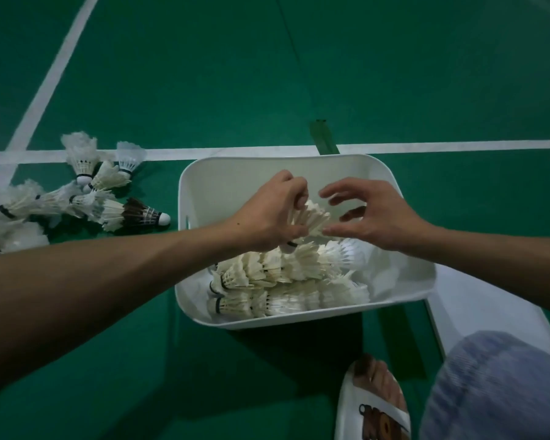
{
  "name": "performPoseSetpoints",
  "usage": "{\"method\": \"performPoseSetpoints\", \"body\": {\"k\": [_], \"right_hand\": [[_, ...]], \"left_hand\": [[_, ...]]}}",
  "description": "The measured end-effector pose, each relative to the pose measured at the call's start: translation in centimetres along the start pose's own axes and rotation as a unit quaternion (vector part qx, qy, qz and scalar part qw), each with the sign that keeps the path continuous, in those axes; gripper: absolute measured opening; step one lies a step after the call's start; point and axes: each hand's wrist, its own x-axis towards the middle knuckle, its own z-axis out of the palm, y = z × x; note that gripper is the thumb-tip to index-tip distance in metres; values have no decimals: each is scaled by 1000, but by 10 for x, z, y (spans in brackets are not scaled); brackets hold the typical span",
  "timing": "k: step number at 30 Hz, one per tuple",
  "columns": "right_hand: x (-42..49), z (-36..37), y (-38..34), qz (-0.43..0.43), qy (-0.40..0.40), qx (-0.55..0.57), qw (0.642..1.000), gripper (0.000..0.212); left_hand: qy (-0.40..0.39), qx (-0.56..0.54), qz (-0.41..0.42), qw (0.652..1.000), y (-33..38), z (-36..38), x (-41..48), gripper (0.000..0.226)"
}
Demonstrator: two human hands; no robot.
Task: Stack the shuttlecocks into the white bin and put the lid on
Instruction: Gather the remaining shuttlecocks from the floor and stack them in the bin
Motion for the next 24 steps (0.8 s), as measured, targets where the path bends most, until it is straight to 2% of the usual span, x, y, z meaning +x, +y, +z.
{"method": "performPoseSetpoints", "body": {"k": [4, 7, 9, 12, 14, 16, 20, 24], "right_hand": [[-3, 0, 2, -35, 4, -111, 993, 41], [-8, -7, 9, -6, 41, -126, 991, 40], [-9, -13, 17, 52, 57, -109, 991, 45], [-12, -12, 24, 103, 43, -106, 988, 55], [-13, -8, 25, 107, 29, -129, 986, 60], [-11, -4, 25, 120, 18, -139, 983, 63], [-8, -8, 21, 133, 34, -142, 980, 53], [-14, -2, 18, 136, 17, -159, 978, 48]], "left_hand": [[3, -74, 17, 997, 6, 11, 7, 46], [-1, -80, -9, 997, -1, 20, 8, 61], [-93, 9, -29, 995, -13, 23, 6, 75], [-273, 163, -19, 948, -32, 29, -1, 97], [-317, 188, -11, 930, -37, 33, -5, 103], [-329, 199, 15, 923, -38, 36, -7, 101], [-330, 206, 51, 920, -41, 37, -8, 87], [-298, 183, 36, 936, -47, 37, -10, 75]]}}
